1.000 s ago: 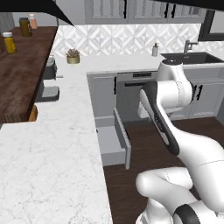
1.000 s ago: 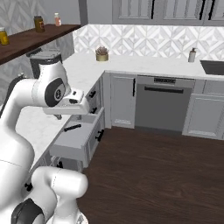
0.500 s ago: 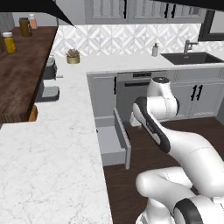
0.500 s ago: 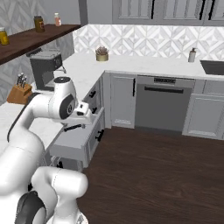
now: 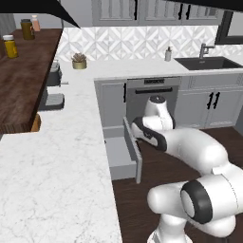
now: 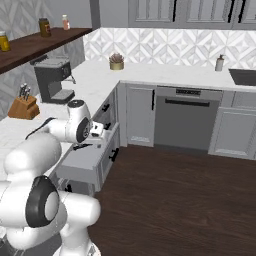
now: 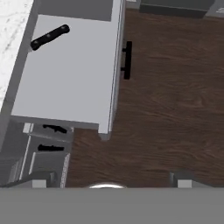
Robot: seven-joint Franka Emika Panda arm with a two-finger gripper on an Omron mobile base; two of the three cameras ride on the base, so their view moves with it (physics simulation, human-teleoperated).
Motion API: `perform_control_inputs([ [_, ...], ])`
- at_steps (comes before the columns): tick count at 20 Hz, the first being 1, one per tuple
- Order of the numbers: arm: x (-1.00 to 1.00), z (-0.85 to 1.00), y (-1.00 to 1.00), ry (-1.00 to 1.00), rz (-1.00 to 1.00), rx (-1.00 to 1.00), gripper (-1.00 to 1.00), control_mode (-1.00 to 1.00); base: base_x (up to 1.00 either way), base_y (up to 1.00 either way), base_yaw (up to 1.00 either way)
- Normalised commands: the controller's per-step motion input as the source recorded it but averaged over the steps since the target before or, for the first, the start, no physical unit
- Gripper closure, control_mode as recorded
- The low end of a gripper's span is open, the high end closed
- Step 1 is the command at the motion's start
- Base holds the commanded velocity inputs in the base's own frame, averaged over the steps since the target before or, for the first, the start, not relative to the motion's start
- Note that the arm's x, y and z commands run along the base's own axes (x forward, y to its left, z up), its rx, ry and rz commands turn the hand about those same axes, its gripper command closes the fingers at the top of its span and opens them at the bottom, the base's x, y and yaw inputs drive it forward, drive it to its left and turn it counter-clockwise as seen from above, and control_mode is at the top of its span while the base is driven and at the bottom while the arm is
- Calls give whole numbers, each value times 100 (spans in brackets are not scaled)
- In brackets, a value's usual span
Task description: Pick up the knife from the drawer and place it on the cutting board. Then place the meat from the plate to the cutting board.
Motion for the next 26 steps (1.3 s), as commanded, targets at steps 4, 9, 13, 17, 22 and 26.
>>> perform_control_inputs([
  [4, 49, -43, 0, 4, -1, 0, -100, -100, 0, 0, 0],
  [9, 58, -57, 0, 15, -3, 0, -100, -100, 0, 0, 0],
  [13, 37, -55, -11, 16, 0, 0, -100, -100, 0, 0, 0],
  [17, 29, -70, -24, 16, 0, -4, -100, -100, 0, 0, 0],
  [22, 8, -20, -2, 2, 0, -4, -100, -100, 0, 0, 0],
  [26, 0, -14, 0, 0, 0, -3, -100, -100, 0, 0, 0],
])
